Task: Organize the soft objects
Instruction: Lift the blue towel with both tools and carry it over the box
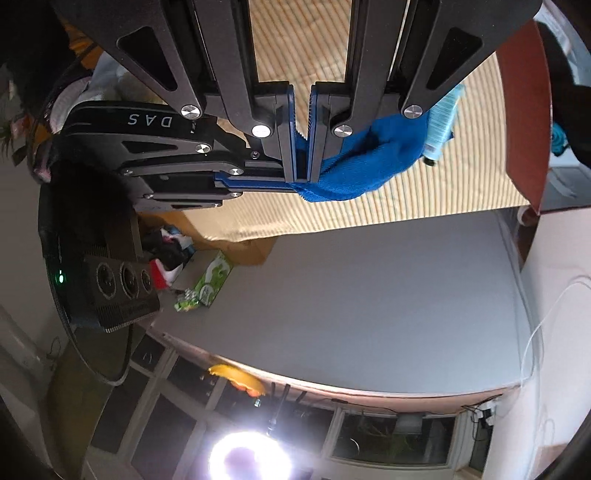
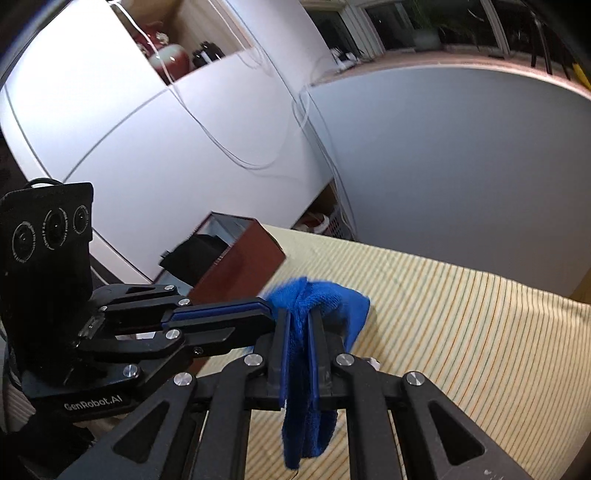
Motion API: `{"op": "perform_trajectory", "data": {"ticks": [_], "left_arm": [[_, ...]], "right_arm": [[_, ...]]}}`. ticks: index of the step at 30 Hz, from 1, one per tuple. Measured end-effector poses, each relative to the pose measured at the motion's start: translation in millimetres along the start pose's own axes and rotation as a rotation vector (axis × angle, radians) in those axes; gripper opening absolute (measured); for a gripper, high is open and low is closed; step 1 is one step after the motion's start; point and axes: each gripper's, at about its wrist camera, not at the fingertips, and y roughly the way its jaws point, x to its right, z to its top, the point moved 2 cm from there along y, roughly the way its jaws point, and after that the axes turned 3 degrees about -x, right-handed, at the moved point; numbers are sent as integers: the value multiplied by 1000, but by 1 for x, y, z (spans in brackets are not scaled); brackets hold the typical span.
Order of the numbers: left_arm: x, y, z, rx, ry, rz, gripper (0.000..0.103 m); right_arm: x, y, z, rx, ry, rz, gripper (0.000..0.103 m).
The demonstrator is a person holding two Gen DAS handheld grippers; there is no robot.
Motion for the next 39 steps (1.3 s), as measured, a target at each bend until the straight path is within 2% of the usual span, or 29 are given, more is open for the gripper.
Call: {"op": "perform_trajectory", "data": {"ticks": [5, 8, 13, 19, 29, 39], "left_arm": [[-7, 12, 0, -17, -60, 2, 1], [-13, 9, 2, -13, -102, -41, 1], [-3, -17, 8, 44, -53, -3, 1], [-4, -49, 18, 99, -64, -22, 1], [-7, -114, 33, 218, -45, 17, 1], [-45, -187, 30, 330, -89, 129, 1]], "right_arm": [[-2, 4, -4, -4, 19, -20, 9], [8, 6, -4, 8, 90, 55, 9], [-11, -4, 5, 51, 64, 59, 9], [-32, -20, 22, 111, 52, 97, 9], [-92, -45, 60, 204, -19, 141, 9], [-172, -22, 100, 212, -120, 214, 9]]}}
